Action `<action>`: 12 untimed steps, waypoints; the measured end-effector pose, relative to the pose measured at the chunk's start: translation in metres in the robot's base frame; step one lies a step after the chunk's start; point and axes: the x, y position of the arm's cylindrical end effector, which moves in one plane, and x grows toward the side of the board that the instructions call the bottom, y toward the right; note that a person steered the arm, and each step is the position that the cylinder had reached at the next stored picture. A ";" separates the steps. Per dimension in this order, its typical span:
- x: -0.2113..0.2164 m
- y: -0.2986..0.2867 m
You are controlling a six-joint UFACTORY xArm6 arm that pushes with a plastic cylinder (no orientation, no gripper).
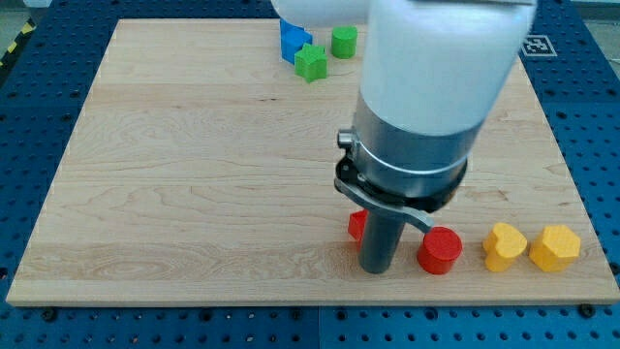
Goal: Slide red star to bottom side of the green star
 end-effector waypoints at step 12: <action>-0.180 -0.018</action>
